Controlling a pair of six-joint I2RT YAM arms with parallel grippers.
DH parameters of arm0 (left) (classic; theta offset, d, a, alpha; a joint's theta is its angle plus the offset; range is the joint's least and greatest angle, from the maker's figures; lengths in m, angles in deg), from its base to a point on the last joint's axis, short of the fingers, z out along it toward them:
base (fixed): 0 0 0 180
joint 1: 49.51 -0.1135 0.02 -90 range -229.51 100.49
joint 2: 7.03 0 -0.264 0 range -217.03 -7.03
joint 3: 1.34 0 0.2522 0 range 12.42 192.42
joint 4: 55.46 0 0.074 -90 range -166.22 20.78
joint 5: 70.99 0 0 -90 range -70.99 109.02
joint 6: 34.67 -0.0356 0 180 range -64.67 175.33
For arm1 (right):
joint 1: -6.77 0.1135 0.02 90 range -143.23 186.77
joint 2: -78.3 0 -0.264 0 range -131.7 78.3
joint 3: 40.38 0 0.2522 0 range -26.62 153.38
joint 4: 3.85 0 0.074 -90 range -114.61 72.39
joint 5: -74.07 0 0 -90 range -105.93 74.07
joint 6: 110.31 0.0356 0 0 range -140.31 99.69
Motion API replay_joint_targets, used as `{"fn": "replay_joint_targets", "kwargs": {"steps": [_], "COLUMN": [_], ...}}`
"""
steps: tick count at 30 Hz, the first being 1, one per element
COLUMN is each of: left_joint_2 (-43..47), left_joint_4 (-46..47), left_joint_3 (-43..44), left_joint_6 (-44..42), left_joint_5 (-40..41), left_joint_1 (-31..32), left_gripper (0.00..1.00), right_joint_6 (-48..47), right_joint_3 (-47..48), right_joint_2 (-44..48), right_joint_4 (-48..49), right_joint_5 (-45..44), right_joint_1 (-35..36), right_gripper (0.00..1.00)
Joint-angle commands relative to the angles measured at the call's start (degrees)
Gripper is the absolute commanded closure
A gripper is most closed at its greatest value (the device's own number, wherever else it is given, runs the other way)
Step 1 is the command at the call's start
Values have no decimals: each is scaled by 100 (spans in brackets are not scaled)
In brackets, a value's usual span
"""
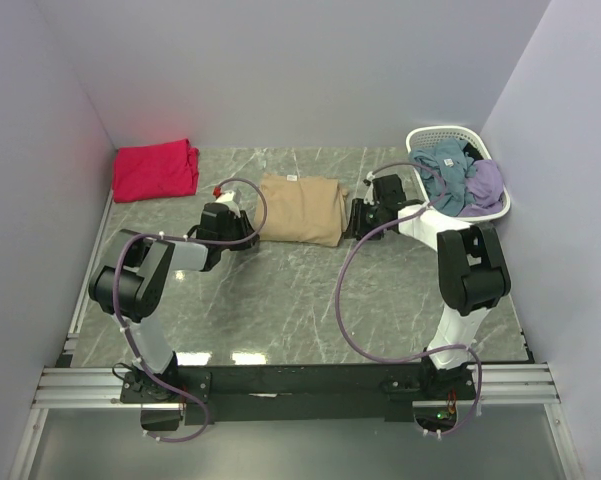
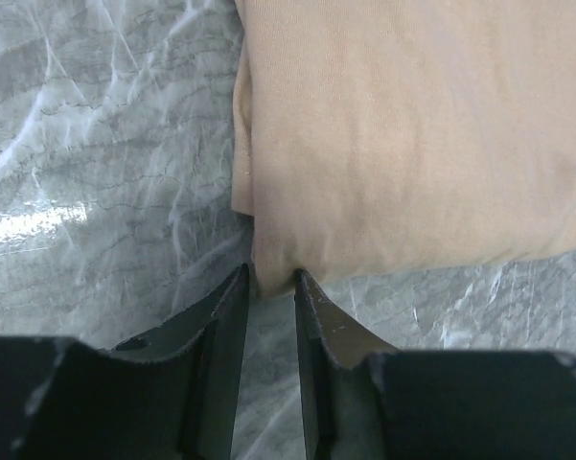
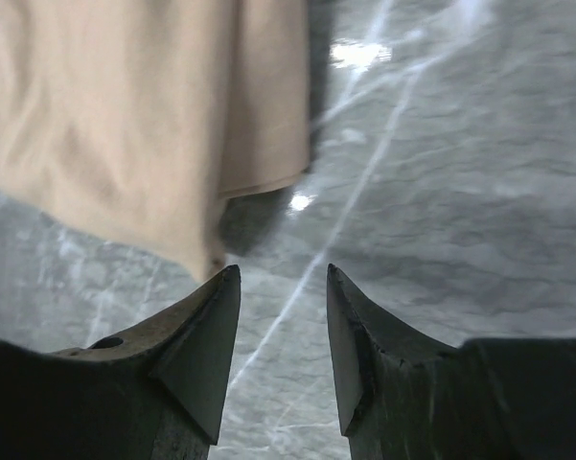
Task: Fold and stack the t-shirts
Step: Fold the tshirt
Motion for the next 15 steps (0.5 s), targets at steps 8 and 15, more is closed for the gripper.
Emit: {"fn": "replay_joint_targets", "kwargs": {"steps": [8,15], "left_joint_2": [-44,-115], "left_joint_4": [155,164], "left_joint_3": [174,218], "left_joint_6": [-51,-33], "left_joint_5": [-103,-164], "left_joint_1": [51,51], "left_gripper": [68,70], "right_joint_6": [115,89], "right_joint_3": [-85,-164], "right_joint_2": [273,186], "right_joint_4": [406,468], "right_joint_5": [726,586], "right_joint_1": [307,457], "right_gripper": [53,53]}}
